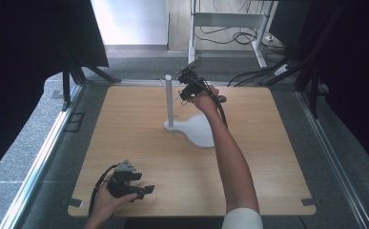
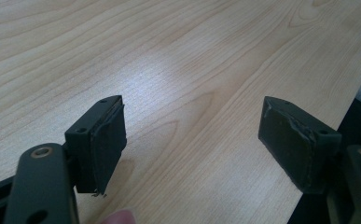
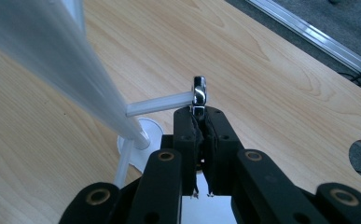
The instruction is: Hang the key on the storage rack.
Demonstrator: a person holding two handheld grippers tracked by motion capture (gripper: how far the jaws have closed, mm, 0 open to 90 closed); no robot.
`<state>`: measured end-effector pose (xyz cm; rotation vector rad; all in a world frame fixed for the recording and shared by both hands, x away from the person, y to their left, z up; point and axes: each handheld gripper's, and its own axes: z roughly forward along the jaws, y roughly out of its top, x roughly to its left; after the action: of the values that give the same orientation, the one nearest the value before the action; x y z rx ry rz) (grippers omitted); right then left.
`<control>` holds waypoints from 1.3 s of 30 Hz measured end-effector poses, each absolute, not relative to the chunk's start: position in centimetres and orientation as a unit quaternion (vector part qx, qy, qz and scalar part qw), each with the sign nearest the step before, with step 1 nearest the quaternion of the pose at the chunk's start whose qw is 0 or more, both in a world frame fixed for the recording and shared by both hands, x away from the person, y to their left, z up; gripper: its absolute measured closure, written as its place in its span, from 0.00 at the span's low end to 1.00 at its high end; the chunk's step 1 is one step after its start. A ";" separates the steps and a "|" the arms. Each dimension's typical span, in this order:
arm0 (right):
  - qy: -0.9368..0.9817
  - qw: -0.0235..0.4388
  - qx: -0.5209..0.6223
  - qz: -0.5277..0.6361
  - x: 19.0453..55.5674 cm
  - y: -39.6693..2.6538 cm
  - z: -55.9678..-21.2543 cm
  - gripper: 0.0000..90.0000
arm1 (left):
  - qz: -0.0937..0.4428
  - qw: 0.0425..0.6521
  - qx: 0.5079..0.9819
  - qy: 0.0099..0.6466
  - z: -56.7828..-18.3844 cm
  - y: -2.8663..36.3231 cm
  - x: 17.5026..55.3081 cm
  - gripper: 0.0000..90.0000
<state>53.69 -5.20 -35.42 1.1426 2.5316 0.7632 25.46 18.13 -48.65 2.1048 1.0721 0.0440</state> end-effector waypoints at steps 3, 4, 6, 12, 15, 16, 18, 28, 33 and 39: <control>0.872 0.130 0.391 0.265 53.5 -5.1 -35.5 0.94 | 0.017 0.379 0.824 0.420 -48.7 18.1 25.5 0.26; 0.872 0.129 0.390 0.265 53.5 -5.1 -35.5 0.94 | 0.017 0.379 0.825 0.420 -48.7 18.1 25.5 0.26; 0.874 0.128 0.388 0.264 53.3 -5.0 -35.7 0.94 | 0.017 0.378 0.825 0.419 -48.7 18.0 25.5 0.26; 0.878 0.123 0.378 0.265 52.9 -4.5 -36.2 0.93 | 0.017 0.376 0.827 0.418 -48.8 17.9 25.5 0.26; 0.879 0.114 0.377 0.268 52.7 -4.3 -36.5 0.93 | 0.017 0.375 0.827 0.419 -48.8 17.9 25.5 0.26; 0.880 0.112 0.375 0.270 52.6 -4.2 -36.6 0.92 | 0.017 0.375 0.827 0.418 -48.9 17.9 25.5 0.26; 0.882 0.110 0.370 0.272 52.4 -4.1 -36.7 0.92 | 0.017 0.374 0.828 0.417 -48.9 17.8 25.5 0.26; 0.887 0.104 0.354 0.279 51.1 -4.1 -36.6 0.84 | 0.017 0.373 0.829 0.416 -49.0 17.7 25.5 0.26; 0.886 0.100 0.351 0.285 50.2 -5.0 -37.1 0.73 | 0.017 0.371 0.831 0.414 -48.9 17.5 25.5 0.26; 0.876 0.094 0.355 0.312 49.0 -6.8 -37.8 0.65 | 0.017 0.369 0.831 0.417 -49.0 17.5 25.5 0.26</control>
<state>49.00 -6.79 -37.78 1.0516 2.5996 0.9243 25.51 17.52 -49.04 2.1331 1.0694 0.0432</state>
